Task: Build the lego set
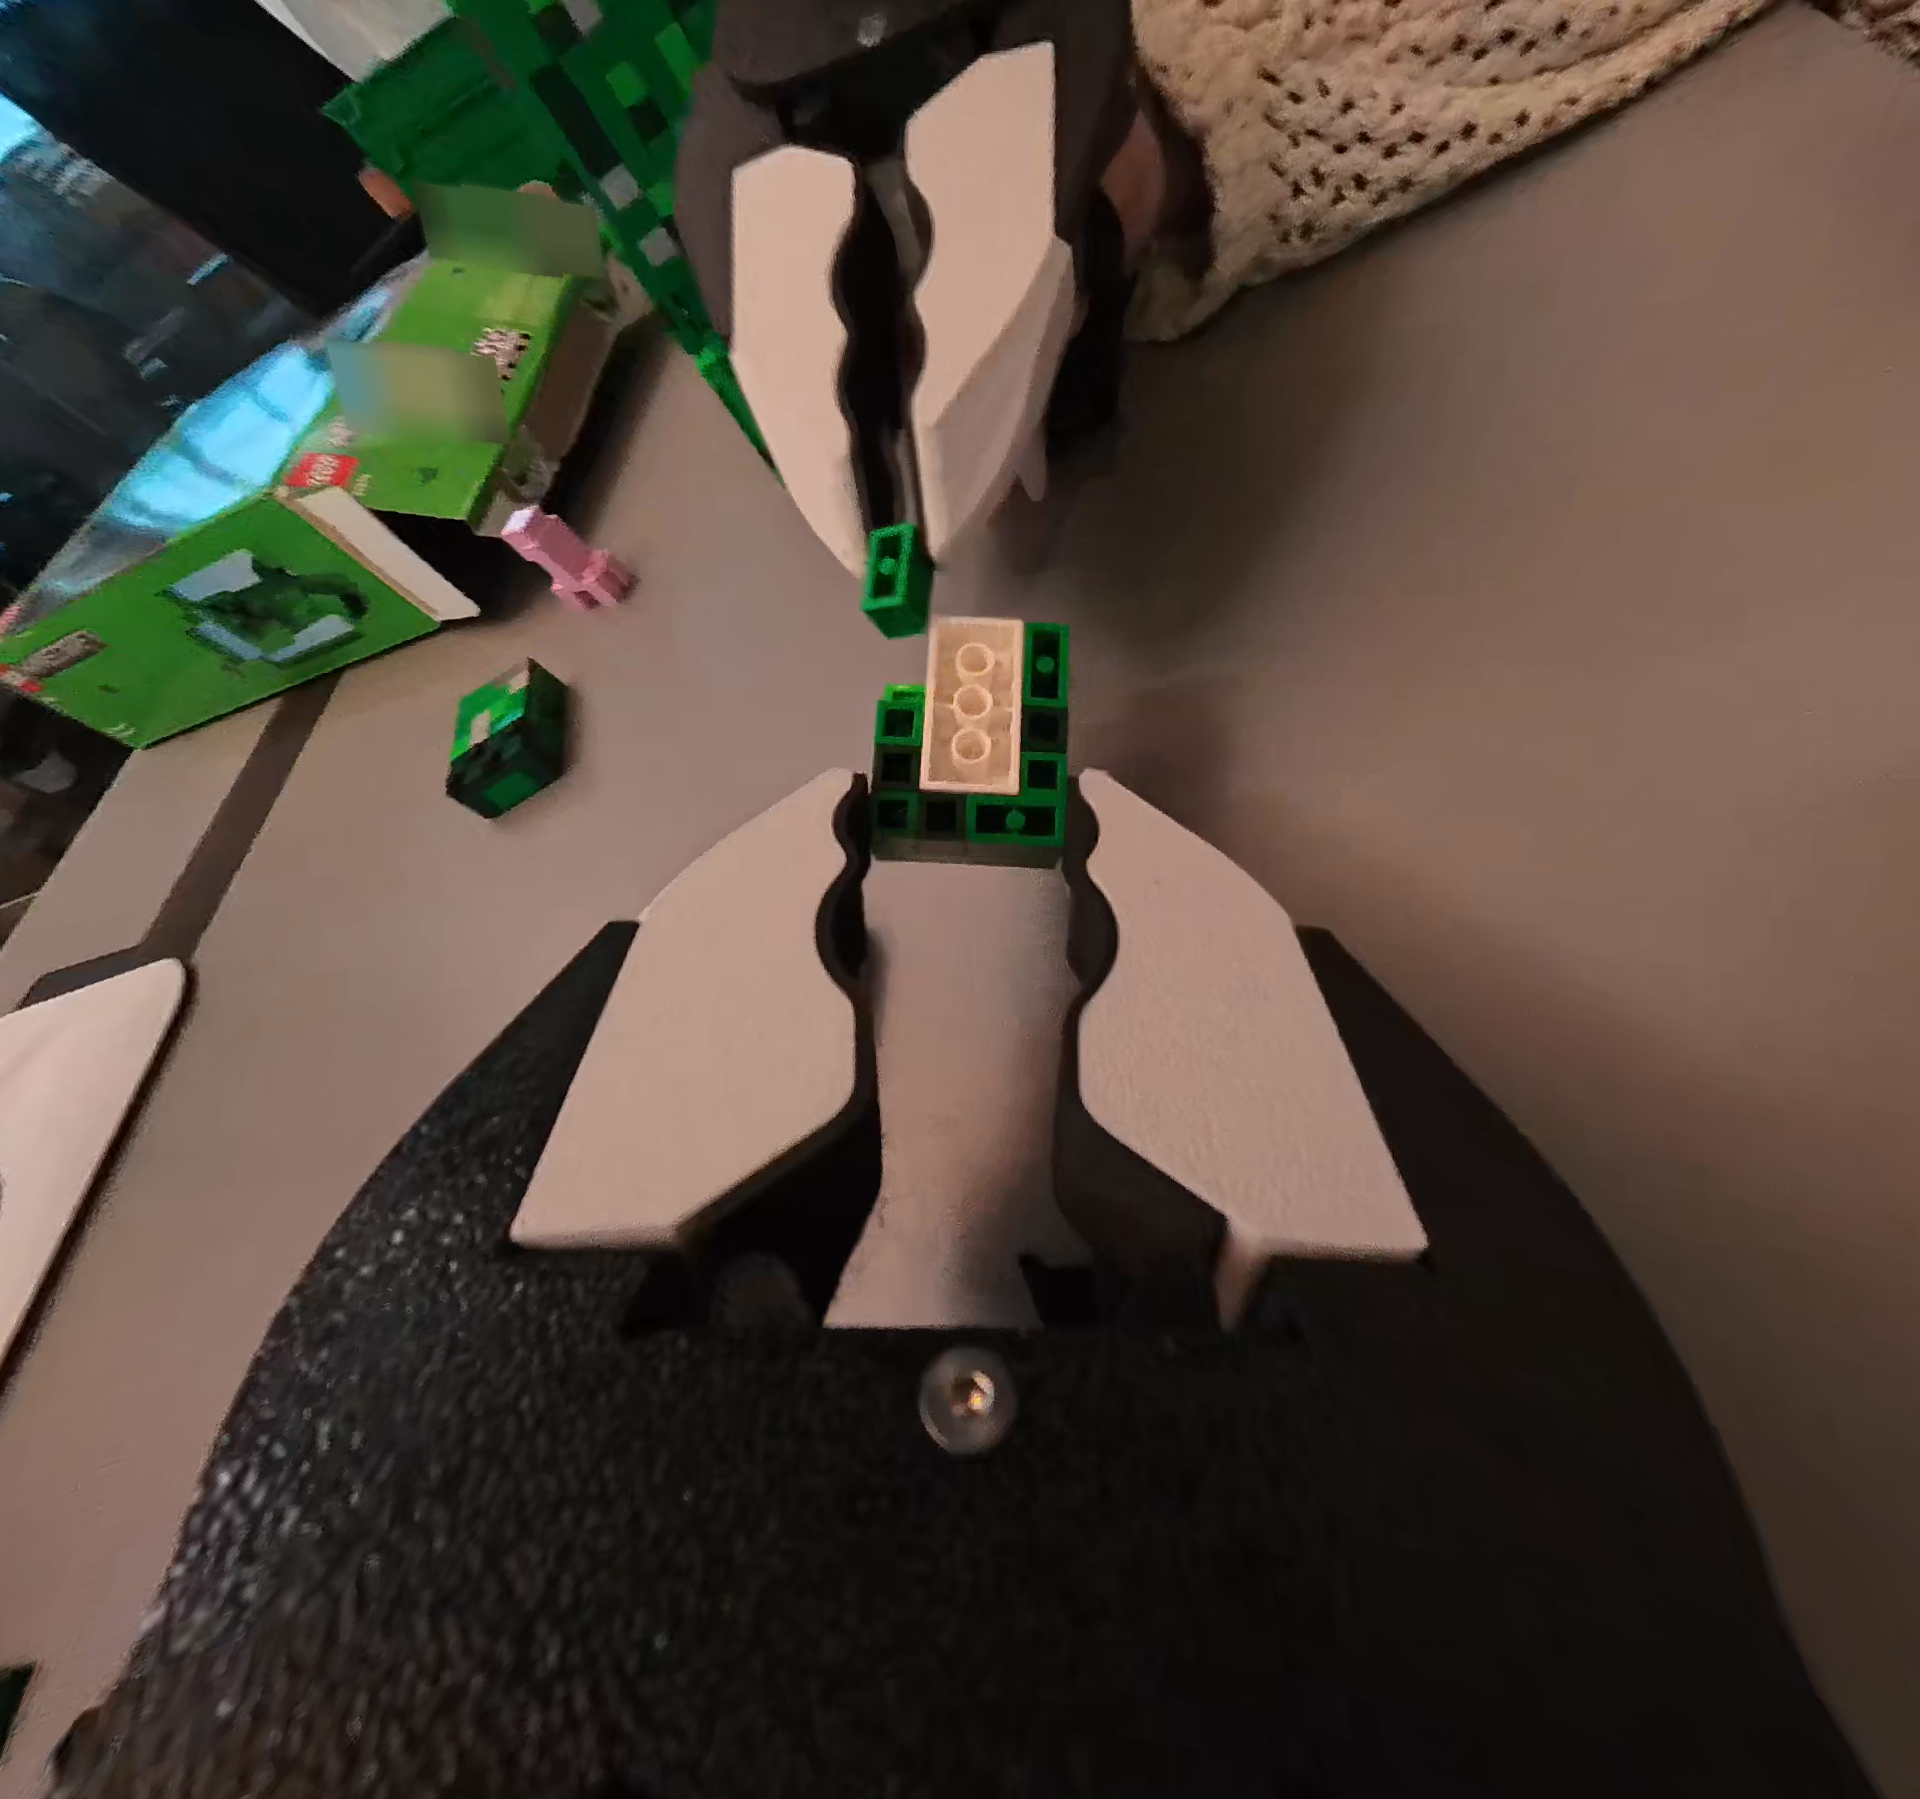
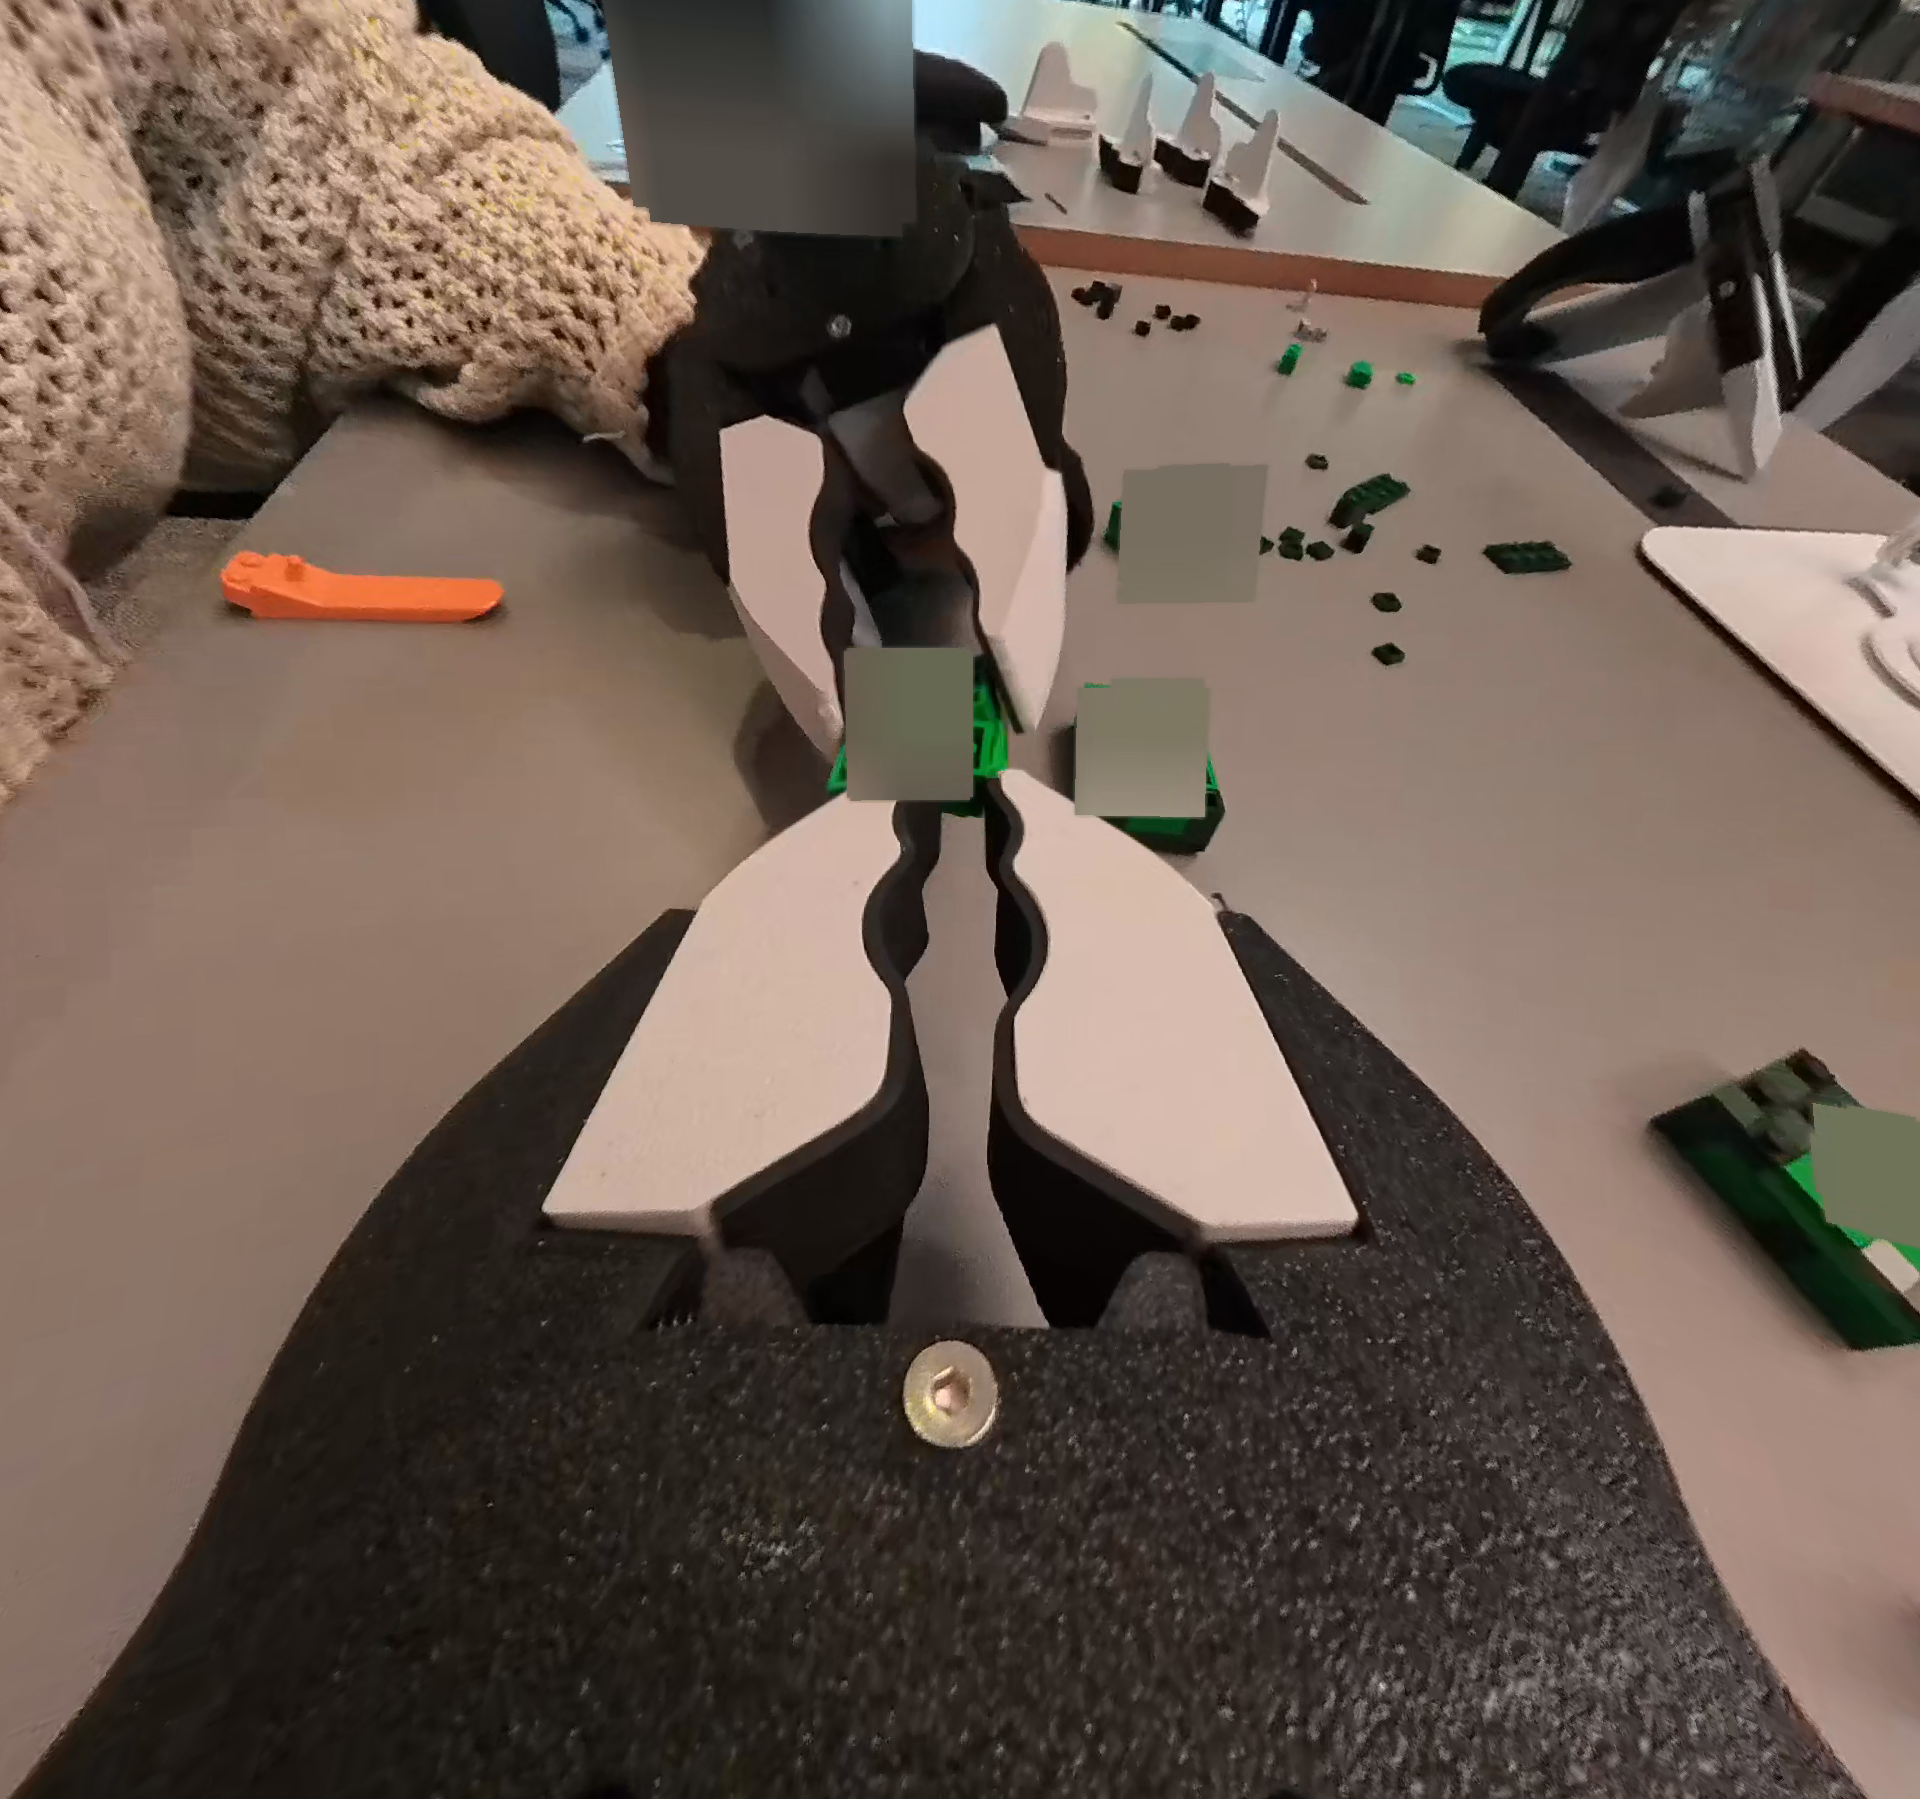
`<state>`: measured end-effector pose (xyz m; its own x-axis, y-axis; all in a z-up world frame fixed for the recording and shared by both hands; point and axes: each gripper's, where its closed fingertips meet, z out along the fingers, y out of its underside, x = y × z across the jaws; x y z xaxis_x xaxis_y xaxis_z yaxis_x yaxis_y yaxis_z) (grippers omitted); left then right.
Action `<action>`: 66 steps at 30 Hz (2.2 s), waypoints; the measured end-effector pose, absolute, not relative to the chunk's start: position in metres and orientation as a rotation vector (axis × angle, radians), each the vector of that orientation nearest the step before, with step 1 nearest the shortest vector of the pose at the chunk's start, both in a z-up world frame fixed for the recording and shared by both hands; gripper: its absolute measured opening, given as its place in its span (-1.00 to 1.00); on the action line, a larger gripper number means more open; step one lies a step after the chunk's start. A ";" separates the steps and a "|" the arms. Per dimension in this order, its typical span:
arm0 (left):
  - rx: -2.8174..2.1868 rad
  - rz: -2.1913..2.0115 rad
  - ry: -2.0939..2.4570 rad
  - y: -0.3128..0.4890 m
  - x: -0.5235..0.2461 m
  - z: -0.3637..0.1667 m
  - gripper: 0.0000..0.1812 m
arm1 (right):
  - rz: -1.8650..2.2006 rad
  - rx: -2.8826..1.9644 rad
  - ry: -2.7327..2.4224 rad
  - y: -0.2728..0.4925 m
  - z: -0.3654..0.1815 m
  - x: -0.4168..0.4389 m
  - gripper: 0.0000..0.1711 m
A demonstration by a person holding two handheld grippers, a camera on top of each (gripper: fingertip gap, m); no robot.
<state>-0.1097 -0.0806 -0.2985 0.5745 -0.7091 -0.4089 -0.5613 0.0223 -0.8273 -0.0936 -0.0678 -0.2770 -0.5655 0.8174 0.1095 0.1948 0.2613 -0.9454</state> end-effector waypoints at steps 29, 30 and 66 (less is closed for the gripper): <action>-1.638 -0.161 1.190 -0.094 -0.101 -0.308 -0.61 | 1.229 -0.809 -2.074 -0.087 -0.291 -0.094 -0.90; -1.636 -0.163 1.191 -0.094 -0.101 -0.308 -0.61 | 1.233 -0.803 -2.073 -0.087 -0.290 -0.094 -0.91; -1.476 -0.161 1.176 -0.102 -0.093 -0.291 -0.62 | 1.117 -0.522 -1.984 -0.094 -0.278 -0.089 -0.90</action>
